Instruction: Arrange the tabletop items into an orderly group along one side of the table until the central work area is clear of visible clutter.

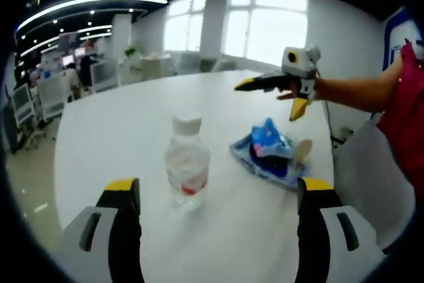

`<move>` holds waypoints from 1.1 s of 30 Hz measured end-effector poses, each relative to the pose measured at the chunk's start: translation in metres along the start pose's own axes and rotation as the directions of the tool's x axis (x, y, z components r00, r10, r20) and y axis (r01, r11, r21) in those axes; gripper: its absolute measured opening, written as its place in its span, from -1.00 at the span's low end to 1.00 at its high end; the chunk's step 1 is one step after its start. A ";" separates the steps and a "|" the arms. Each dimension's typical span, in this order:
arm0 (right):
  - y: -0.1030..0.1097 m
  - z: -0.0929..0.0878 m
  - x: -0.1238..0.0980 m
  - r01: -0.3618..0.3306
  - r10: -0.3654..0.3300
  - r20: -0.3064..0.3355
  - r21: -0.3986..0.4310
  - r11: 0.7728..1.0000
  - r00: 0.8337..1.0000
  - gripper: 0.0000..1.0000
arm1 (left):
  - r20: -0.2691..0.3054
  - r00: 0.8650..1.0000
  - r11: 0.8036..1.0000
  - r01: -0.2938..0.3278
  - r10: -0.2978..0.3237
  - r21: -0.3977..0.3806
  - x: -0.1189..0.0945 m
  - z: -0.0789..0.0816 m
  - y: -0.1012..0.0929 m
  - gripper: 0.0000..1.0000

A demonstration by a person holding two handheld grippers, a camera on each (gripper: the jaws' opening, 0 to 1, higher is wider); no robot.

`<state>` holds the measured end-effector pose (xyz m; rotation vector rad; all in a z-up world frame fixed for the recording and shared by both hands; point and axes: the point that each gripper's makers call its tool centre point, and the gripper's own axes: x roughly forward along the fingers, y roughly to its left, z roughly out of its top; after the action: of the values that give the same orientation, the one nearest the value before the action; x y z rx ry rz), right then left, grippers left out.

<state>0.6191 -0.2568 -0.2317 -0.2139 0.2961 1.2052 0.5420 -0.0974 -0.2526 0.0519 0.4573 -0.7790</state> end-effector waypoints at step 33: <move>0.056 -0.101 -0.179 0.128 -0.120 -0.123 0.054 0.990 0.985 0.95 | 0.177 0.983 0.997 0.067 -0.058 -0.048 -0.005 0.000 -0.162 0.82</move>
<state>0.4970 -0.4273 -0.2670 -0.2476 0.4185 1.0601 0.4276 -0.2101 -0.2314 -0.0810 0.3136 -0.8248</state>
